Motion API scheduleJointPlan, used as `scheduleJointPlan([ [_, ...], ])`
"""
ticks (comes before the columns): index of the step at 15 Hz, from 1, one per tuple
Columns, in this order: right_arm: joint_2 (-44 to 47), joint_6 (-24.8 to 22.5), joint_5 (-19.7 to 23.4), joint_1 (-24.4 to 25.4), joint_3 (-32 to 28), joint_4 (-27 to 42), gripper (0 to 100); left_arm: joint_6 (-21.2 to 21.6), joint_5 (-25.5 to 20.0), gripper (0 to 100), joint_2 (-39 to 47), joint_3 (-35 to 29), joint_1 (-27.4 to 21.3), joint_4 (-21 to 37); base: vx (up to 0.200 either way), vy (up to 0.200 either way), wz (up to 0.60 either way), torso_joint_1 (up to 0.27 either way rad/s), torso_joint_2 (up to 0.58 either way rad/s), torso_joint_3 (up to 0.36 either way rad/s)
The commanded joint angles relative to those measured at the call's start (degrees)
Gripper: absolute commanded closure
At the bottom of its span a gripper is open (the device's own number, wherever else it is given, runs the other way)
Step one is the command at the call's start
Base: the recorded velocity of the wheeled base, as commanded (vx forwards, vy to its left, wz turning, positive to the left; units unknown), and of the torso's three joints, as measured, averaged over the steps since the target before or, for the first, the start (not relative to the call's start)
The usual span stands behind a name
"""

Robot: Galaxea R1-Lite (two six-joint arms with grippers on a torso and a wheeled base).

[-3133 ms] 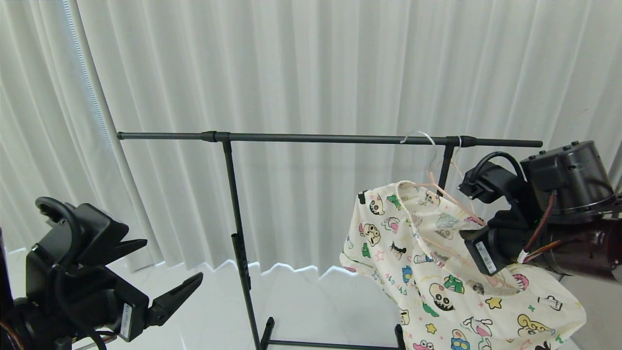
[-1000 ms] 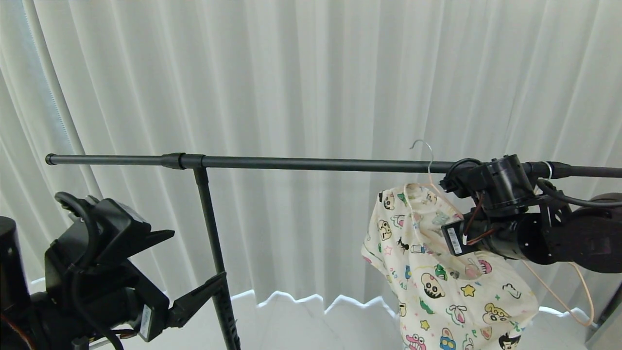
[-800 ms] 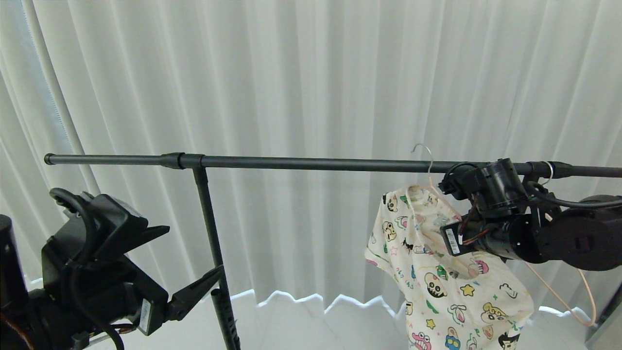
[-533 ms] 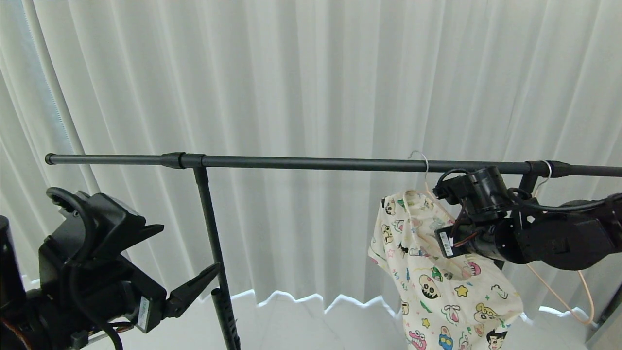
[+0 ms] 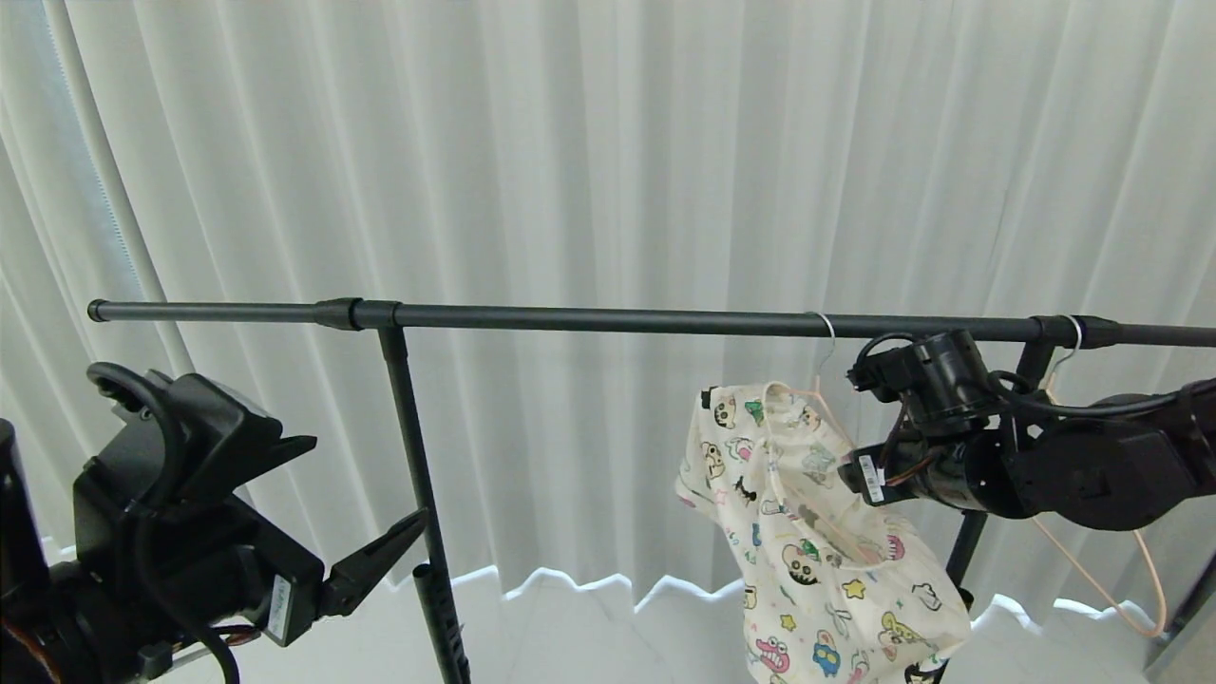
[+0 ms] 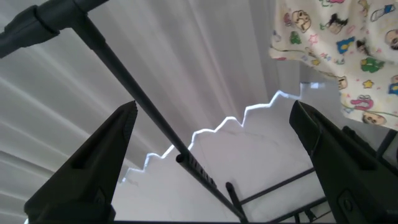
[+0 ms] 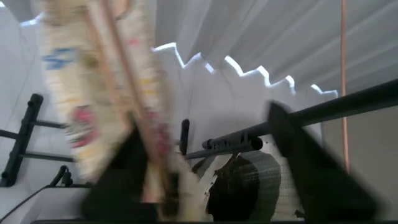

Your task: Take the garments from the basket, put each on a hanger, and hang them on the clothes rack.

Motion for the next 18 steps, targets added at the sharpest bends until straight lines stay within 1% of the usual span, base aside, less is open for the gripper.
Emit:
scheduleJointPlan([
  [1,-4.6,-0.1,0.1,0.8,0.2,0.4,0,-0.1,0.0,0,0.1,0.0,0.8,0.0,0.000,0.000,0.00,0.000,0.00,0.000],
  [4,-11.7,-0.2,0.5,1.1,1.4,0.5,0,-0.1,0.0,0,0.1,0.1,4.1,0.0,0.000,0.000,0.00,0.000,0.00,0.000],
  [6,-17.2,-0.4,0.5,1.6,2.5,0.1,0,-0.1,0.0,0,0.2,0.2,7.7,0.0,0.000,0.000,0.00,0.000,0.00,0.000],
  [8,-23.4,-1.8,-0.9,2.0,4.4,0.0,0,-0.1,0.0,0,0.0,0.9,12.3,0.0,0.000,0.000,0.00,0.000,0.00,0.000],
  [10,-27.4,-6.7,-1.8,-1.7,7.9,0.1,0,-0.1,0.0,0,0.0,1.9,16.6,0.0,-0.200,0.000,0.00,0.007,0.00,0.000],
  [11,-30.4,-12.7,-1.7,-5.4,10.7,0.0,0,-0.1,0.0,0,0.0,2.5,20.2,0.0,-0.200,0.000,0.00,0.012,0.01,-0.002],
  [12,-32.0,-16.6,-1.4,-7.8,12.3,-0.2,0,-0.1,0.0,0,0.0,2.8,22.4,0.0,-0.200,0.000,0.00,0.017,0.00,-0.007],
  [13,-33.0,-19.1,-1.3,-9.3,13.3,-0.6,0,-0.2,0.0,0,0.0,3.2,24.1,0.0,-0.200,0.000,0.00,-0.007,0.00,0.002],
  [14,-33.5,-20.5,-1.4,-9.9,13.8,-1.2,0,-0.3,0.0,0,-0.2,3.4,24.8,0.0,-0.200,0.000,0.00,-0.012,0.00,0.007],
  [18,-33.7,-23.9,-1.6,-11.5,14.3,-3.1,0,-0.3,0.1,0,-1.0,4.3,25.1,0.0,-0.200,0.000,0.00,0.004,0.00,0.002],
])
